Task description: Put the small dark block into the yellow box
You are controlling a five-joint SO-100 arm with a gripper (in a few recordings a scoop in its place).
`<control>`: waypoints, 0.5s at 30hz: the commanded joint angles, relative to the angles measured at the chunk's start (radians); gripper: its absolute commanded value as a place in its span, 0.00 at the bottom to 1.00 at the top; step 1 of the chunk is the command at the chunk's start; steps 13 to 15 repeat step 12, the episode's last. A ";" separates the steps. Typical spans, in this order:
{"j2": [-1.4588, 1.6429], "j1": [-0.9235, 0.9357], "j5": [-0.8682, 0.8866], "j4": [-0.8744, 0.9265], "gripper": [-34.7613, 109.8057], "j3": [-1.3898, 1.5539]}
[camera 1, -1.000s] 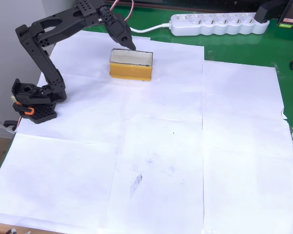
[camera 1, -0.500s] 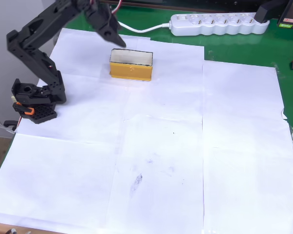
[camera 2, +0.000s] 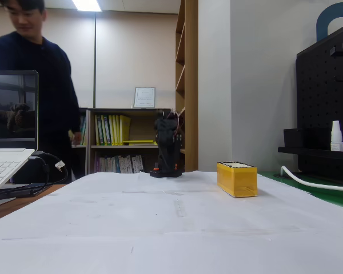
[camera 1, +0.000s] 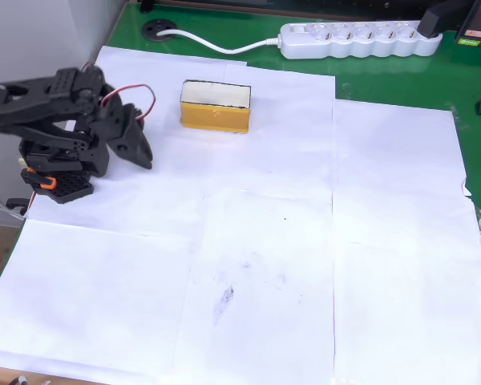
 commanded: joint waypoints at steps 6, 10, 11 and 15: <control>-0.130 0.009 0.067 0.109 0.24 -0.118; -0.130 0.015 0.069 0.112 0.24 -0.118; -0.132 0.017 0.075 0.117 0.24 -0.118; -0.132 0.014 0.078 0.117 0.24 -0.118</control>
